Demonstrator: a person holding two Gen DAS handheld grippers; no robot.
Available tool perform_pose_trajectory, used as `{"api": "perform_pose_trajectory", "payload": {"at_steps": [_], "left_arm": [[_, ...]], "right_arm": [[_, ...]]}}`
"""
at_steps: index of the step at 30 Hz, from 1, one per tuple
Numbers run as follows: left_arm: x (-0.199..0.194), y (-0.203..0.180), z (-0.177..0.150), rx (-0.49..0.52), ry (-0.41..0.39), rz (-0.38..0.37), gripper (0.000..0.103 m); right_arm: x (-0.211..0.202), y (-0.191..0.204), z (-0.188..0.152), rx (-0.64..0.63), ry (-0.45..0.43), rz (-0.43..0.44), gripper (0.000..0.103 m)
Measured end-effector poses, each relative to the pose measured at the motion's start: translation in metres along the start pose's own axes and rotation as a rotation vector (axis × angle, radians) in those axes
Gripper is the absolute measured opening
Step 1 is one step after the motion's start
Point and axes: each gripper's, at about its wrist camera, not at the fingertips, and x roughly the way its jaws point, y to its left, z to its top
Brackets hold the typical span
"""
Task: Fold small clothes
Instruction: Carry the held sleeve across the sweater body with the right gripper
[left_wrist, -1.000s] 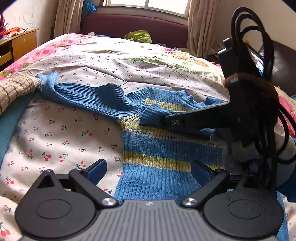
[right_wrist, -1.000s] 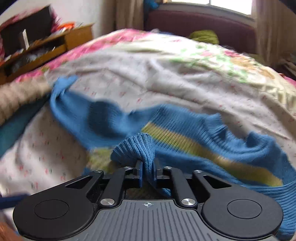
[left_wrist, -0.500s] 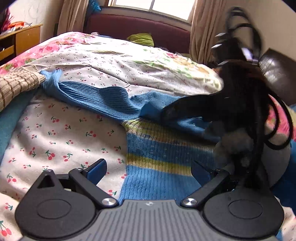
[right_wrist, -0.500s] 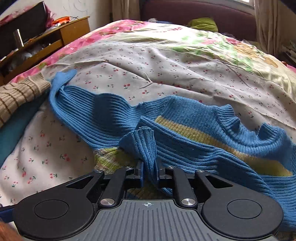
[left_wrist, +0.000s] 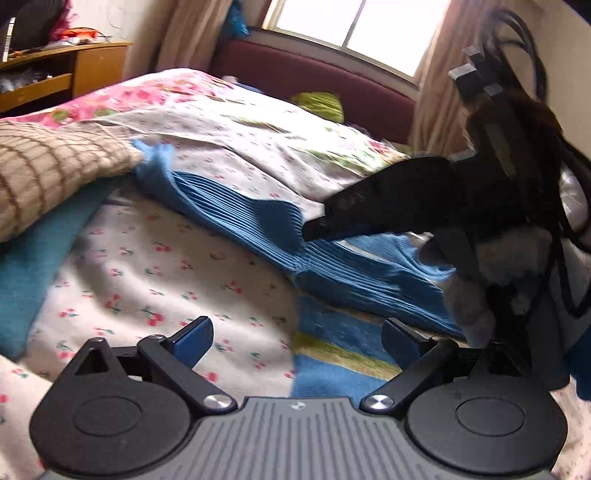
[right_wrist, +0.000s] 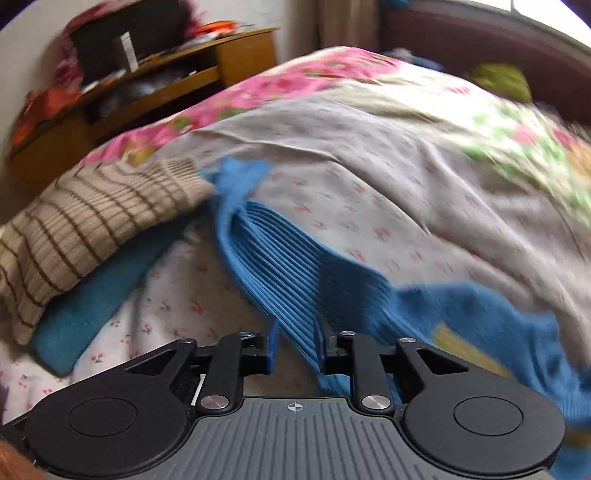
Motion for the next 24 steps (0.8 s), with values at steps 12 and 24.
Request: {"api": "perform_pose_trajectory", "payload": {"at_steps": [12, 24], "left_arm": [[0.004, 0.035, 0.006, -0.127, -0.021, 0.056, 0.103], [0.015, 0.048, 0.004, -0.186, -0.004, 0.097, 0.103]], "right_arm": [[0.088, 0.057, 0.063, -0.041, 0.053, 0.072, 0.027], [0.107, 0.045, 0.083, 0.121, -0.017, 0.059, 0.005]]}}
